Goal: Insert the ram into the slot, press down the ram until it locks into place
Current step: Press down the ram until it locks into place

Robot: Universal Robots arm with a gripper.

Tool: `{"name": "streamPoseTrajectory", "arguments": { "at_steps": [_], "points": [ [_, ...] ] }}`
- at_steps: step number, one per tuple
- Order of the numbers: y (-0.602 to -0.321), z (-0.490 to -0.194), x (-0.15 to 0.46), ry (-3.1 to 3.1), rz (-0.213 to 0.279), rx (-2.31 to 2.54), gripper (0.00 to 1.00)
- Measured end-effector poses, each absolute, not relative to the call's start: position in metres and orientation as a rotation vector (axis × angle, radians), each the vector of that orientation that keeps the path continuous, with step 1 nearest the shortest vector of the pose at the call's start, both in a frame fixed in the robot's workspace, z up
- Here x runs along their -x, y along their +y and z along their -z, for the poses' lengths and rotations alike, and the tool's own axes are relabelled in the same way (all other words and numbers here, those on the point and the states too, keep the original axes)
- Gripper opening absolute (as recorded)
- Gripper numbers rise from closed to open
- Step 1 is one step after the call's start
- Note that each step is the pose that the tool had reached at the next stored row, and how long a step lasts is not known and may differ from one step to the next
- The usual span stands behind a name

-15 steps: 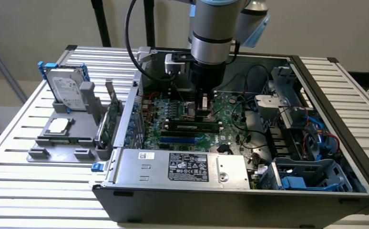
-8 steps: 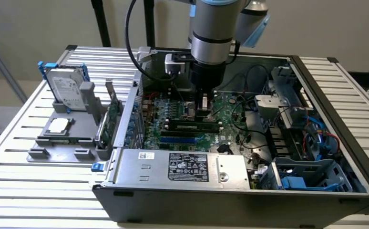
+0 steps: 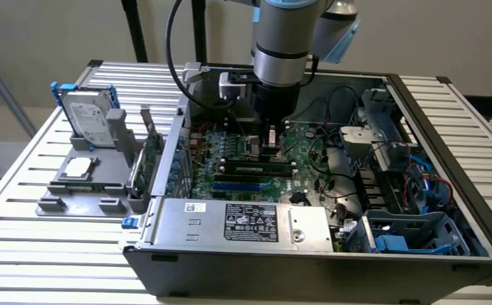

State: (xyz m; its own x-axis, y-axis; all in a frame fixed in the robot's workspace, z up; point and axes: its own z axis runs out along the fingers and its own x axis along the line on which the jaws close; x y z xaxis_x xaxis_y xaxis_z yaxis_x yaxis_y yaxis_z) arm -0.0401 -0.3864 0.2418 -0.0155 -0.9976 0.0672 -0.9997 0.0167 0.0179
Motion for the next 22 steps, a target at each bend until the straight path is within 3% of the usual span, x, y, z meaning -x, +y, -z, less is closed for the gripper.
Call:
{"name": "streamPoseTrajectory", "arguments": {
  "at_steps": [22],
  "points": [
    [-0.3816,-0.2328,0.0416,-2.195,-0.054,-2.16,0.11]
  ]
}}
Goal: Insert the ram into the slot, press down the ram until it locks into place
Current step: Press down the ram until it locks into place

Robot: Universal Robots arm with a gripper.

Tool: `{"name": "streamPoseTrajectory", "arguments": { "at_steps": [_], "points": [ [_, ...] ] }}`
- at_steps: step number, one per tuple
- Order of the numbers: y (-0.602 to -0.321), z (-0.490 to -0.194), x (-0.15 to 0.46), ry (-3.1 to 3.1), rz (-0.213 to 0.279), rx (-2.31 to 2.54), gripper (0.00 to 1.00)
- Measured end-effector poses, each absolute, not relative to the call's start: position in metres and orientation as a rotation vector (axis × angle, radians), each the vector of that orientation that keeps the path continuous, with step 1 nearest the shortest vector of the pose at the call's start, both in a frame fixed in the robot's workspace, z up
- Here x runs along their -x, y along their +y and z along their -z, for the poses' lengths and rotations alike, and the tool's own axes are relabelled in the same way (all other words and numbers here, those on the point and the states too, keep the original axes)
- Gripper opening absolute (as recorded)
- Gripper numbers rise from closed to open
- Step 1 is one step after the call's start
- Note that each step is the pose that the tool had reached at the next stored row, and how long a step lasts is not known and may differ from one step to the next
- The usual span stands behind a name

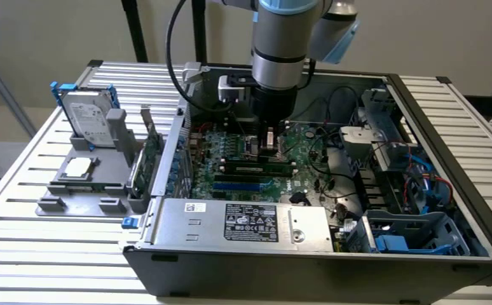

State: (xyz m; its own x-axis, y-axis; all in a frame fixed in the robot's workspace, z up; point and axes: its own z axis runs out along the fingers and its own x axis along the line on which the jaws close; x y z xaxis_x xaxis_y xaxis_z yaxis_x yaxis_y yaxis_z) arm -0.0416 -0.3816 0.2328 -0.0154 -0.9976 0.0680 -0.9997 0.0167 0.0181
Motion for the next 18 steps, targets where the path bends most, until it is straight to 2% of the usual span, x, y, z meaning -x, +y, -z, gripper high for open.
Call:
{"name": "streamPoseTrajectory", "arguments": {
  "at_steps": [10,18],
  "points": [
    [-0.381,-0.227,0.042,-2.196,-0.053,-2.161,0.11],
    [-0.382,-0.255,0.04,-2.192,-0.046,-2.157,0.11]
  ]
}}
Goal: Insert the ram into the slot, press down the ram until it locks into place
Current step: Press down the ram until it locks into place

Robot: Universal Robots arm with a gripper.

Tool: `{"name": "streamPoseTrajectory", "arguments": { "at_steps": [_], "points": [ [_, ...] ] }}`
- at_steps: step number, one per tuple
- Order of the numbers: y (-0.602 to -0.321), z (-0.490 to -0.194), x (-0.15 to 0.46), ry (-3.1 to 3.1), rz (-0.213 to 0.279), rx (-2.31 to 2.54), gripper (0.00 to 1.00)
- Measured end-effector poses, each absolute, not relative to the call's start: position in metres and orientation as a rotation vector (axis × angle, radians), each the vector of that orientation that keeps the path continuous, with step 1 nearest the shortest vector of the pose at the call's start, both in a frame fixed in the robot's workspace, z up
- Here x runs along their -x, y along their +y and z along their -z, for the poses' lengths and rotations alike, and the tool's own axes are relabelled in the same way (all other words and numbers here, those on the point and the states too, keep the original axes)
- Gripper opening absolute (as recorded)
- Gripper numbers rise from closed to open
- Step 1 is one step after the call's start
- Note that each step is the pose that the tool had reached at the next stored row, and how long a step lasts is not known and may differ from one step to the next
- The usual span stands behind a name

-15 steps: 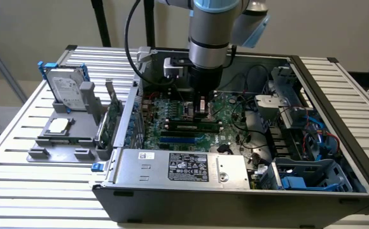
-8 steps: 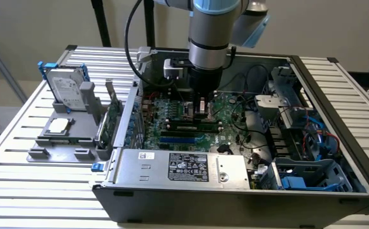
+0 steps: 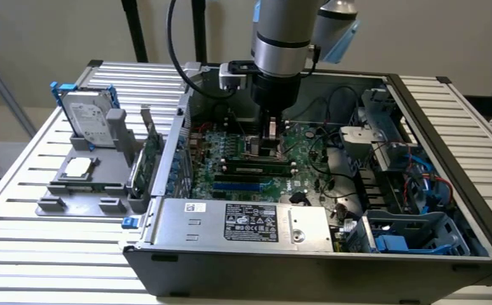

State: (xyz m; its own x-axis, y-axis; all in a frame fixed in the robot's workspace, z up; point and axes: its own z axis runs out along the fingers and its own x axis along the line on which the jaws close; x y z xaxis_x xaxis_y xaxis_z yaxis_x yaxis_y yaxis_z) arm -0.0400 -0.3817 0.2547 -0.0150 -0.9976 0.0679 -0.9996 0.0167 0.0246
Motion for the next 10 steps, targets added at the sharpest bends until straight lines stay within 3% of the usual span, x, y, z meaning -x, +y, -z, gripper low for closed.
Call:
{"name": "streamPoseTrajectory", "arguments": {
  "at_steps": [10],
  "points": [
    [-0.3817,-0.2547,0.04,-2.192,-0.046,-2.157,0.11]
  ]
}}
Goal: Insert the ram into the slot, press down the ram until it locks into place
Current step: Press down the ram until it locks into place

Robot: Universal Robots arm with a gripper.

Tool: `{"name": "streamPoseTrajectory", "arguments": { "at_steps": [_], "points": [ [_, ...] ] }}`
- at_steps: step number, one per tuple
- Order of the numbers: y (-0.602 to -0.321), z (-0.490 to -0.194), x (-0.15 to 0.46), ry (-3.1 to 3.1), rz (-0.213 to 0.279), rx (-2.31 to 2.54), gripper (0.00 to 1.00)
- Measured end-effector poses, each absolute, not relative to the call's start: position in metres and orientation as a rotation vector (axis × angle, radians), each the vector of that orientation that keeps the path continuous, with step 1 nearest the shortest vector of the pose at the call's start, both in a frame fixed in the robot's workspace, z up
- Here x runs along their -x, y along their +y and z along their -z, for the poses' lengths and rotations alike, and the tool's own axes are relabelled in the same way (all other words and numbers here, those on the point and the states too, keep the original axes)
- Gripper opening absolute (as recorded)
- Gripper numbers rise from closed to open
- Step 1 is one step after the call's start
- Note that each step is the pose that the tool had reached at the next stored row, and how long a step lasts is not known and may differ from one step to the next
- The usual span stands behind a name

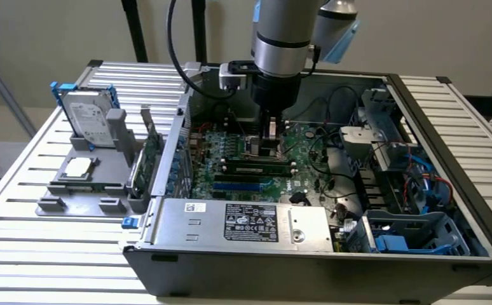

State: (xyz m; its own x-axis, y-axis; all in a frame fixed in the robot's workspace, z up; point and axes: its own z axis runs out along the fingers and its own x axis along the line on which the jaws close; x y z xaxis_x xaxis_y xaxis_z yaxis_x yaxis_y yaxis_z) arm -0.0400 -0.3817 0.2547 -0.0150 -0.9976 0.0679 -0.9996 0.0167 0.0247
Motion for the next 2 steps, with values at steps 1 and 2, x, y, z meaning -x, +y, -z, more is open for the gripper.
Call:
{"name": "streamPoseTrajectory", "arguments": {
  "at_steps": [1,2],
  "points": [
    [-0.3817,-0.2547,0.04,-2.192,-0.046,-2.157,0.11],
    [-0.3817,-0.2547,0.04,-2.192,-0.046,-2.157,0.11]
  ]
}}
